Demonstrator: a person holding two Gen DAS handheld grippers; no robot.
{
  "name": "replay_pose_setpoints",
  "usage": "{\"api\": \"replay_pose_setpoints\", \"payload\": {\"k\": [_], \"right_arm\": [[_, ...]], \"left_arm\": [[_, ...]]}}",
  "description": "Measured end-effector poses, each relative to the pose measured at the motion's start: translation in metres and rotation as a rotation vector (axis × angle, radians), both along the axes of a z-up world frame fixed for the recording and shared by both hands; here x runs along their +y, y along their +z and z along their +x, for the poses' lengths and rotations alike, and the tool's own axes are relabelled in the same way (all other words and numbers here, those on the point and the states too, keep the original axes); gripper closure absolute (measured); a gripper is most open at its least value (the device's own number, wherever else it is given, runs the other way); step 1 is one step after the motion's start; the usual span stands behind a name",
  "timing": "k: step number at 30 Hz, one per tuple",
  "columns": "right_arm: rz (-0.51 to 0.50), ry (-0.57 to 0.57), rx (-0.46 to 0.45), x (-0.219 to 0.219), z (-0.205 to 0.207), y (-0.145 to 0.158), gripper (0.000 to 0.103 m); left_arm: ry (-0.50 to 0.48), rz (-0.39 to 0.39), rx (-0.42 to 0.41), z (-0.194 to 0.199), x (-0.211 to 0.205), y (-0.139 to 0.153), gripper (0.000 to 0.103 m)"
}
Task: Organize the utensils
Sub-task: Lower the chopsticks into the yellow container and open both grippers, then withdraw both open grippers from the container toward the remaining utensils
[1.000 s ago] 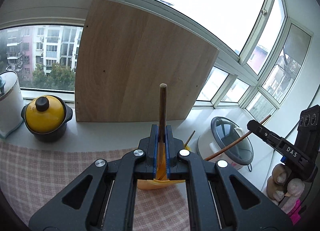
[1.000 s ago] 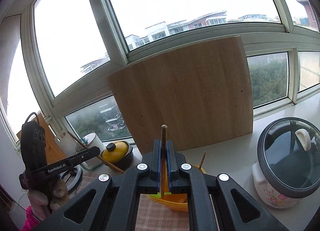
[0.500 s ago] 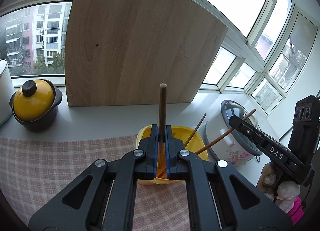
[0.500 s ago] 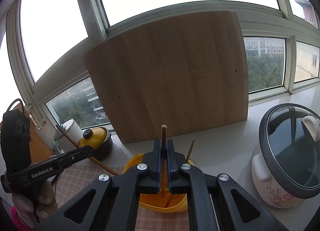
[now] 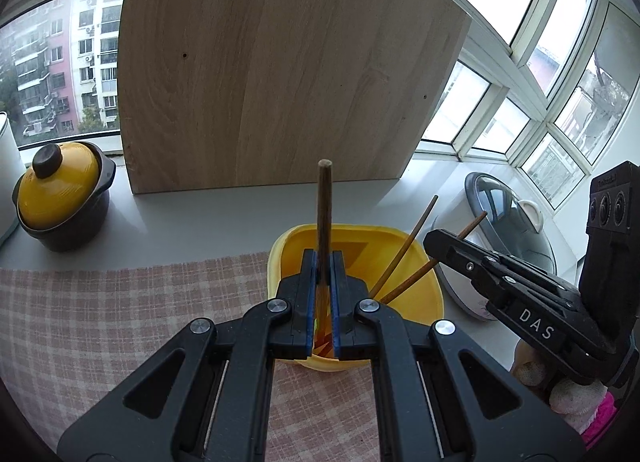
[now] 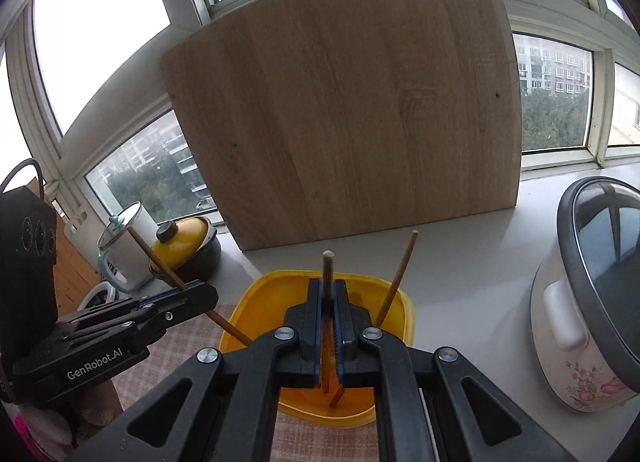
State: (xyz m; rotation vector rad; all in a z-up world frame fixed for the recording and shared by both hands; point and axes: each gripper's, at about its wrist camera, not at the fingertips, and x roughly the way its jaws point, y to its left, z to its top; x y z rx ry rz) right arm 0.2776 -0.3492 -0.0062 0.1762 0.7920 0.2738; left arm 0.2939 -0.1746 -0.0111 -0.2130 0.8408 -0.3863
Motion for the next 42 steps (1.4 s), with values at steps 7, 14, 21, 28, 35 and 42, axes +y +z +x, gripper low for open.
{"api": "replay_pose_setpoints", "payload": {"k": [7, 14, 21, 28, 35, 42], "right_arm": [[0.0, 0.052, 0.025, -0.002, 0.003, -0.008, 0.1], [0.016, 0.05, 0.021, -0.011, -0.001, -0.004, 0.06], [0.049, 0.001, -0.002, -0.022, -0.016, 0.006, 0.028], [0.035, -0.031, -0.037, -0.02, -0.044, 0.021, 0.019], [0.028, -0.037, -0.089, -0.002, -0.081, 0.029, 0.012], [-0.036, 0.018, -0.133, 0.033, -0.119, 0.024, 0.001]], "left_arm": [[0.059, -0.008, 0.013, 0.0, 0.002, -0.005, 0.1], [0.069, 0.002, 0.013, -0.009, 0.005, 0.0, 0.064], [0.07, -0.006, -0.007, -0.024, 0.029, 0.014, 0.064], [0.07, 0.027, -0.051, -0.051, 0.072, 0.026, 0.064], [0.076, 0.062, -0.064, -0.086, 0.132, 0.023, 0.064], [0.088, 0.107, 0.003, -0.113, 0.182, -0.008, 0.064]]}}
